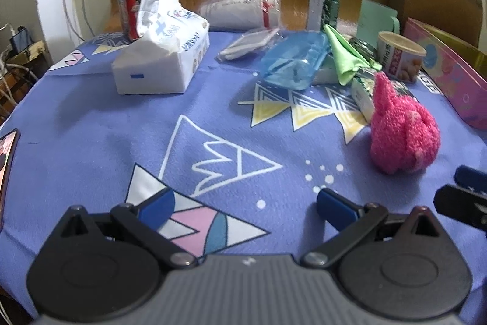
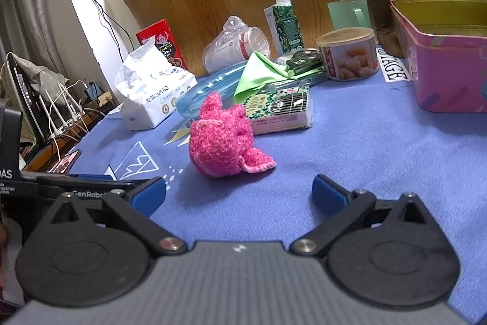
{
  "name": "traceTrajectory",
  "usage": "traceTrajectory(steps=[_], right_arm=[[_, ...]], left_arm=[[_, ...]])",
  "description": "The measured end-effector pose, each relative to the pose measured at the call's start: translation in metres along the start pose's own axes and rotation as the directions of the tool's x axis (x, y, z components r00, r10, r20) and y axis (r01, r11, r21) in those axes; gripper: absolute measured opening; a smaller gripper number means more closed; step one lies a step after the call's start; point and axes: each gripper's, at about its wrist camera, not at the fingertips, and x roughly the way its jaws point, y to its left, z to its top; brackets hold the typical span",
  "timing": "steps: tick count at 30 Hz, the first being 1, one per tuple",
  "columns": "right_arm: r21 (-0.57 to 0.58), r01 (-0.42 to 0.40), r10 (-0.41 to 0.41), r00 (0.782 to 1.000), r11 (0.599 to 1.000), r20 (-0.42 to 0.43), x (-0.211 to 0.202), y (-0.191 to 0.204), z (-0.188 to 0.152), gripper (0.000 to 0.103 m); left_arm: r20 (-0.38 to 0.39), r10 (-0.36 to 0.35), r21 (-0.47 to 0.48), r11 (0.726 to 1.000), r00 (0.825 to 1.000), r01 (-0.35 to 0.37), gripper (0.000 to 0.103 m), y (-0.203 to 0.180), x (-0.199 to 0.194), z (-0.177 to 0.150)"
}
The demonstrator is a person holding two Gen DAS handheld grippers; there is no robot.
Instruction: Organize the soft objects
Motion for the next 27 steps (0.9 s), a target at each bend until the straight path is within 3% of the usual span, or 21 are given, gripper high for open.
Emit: traceTrajectory(steps=[5,8,15,18,20,27], right_arm=[[0.018,0.003,-0.003,1.000,1.000,0.013,-0.002,-0.002,0.000,0.103],[0.024,0.019,-0.020,0.999,1.000,0.026,-0.004,-0.002,-0.001,0.103],[0.089,0.039,-0.045,0.997,0.995,0.062,-0.010,-0.010,0.001,0.100],[0.092,0.042,-0.049,0.996,0.995,0.069,-0.012,-0.011,0.002,0.095],[0.089,0.044,-0.051,0.996,0.995,0.074,-0.014,-0.010,0.004,0.086],[-0.088,0.079,-0.066,0.988,0.993,0.137,-0.017,0.001,0.013,0.073]], left_arm=[[-0.014,-0.047,0.016,0.999,0.999,0.047,0.103,0.006,-0.001,0.004],[0.031,-0.069,-0.050,0.996,0.997,0.071,0.103,0.013,-0.004,0.011],[0.115,-0.035,-0.050,0.998,0.993,0.041,0.103,0.007,-0.001,0.023],[0.132,-0.036,-0.030,0.999,0.991,0.040,0.103,0.002,0.001,0.023],[0.134,-0.040,-0.024,0.999,0.990,0.043,0.103,0.001,0.004,0.021],[0.120,-0.030,-0.034,0.999,0.992,0.035,0.103,0.001,0.016,0.010]])
